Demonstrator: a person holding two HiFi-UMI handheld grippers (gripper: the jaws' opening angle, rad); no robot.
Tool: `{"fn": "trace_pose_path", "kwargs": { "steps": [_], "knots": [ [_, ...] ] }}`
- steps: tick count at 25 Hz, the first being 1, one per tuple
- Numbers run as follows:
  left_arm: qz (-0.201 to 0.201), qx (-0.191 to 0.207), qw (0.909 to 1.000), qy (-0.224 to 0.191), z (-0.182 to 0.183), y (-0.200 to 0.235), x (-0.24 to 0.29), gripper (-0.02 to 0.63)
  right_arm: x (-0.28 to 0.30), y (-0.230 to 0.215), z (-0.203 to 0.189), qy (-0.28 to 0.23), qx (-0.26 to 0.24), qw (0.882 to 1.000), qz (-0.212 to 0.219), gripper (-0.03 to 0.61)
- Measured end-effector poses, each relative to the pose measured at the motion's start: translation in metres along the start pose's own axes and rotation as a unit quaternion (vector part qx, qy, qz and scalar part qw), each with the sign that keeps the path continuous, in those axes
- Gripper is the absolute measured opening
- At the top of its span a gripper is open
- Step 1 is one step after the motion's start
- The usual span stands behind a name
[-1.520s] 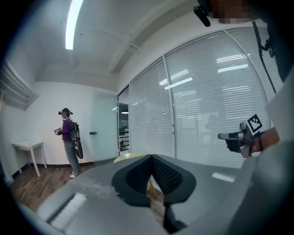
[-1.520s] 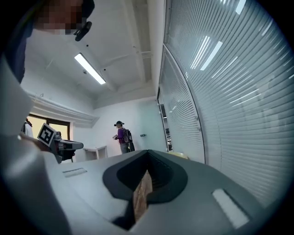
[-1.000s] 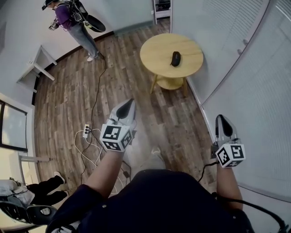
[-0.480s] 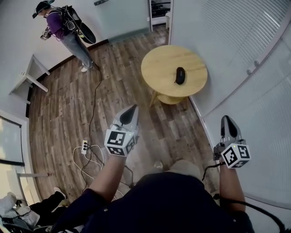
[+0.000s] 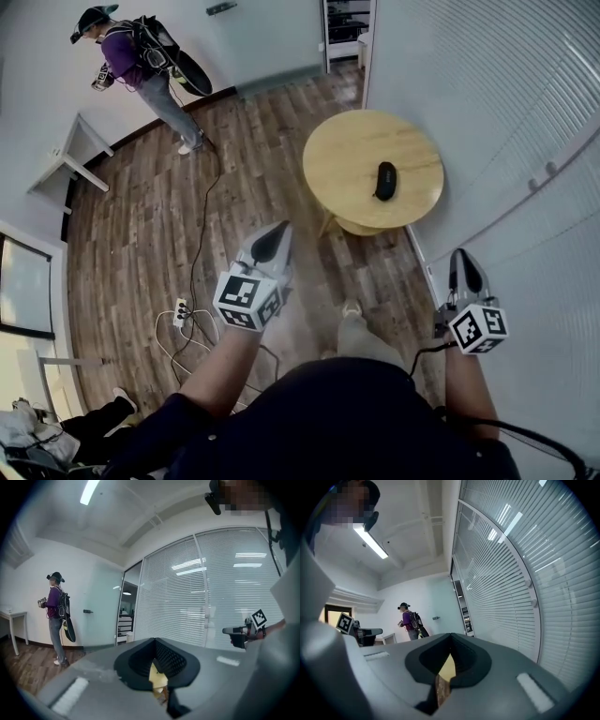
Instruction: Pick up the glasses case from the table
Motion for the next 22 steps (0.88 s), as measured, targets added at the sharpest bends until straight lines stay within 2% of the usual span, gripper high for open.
{"fn": "trace_pose_path", "kwargs": {
  "steps": [4, 14, 18, 22],
  "knots": [
    [0.008, 0.021, 0.9995, 0.022, 0.005, 0.018, 0.029, 0.005, 0.046, -0.013, -0.001, 0.008, 0.044, 0.999, 0.010, 0.006],
    [0.056, 0.042, 0.9968, 0.039, 0.019, 0.056, 0.124, 0.005, 0.170, -0.071, 0.004, 0.025, 0.064, 0.997, 0.037, 0.006],
    [0.071, 0.045, 0.9959, 0.033, 0.015, 0.064, 0.158, 0.005, 0.213, -0.093, -0.008, 0.037, 0.063, 0.996, 0.049, 0.006],
    [0.078, 0.041, 0.9954, 0.037, 0.014, 0.075, 0.186, 0.005, 0.252, -0.106, -0.036, 0.063, 0.077, 0.994, 0.045, 0.006]
  ]
}}
Point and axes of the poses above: the fingertips, and each gripper's own axes: x forward along the fingers, y to its left, z out of its top, the point moved 3 cm from there along -x, backward along the fingers, and after that the axes turned 4 degrees about -y, right-handed, at the moved point
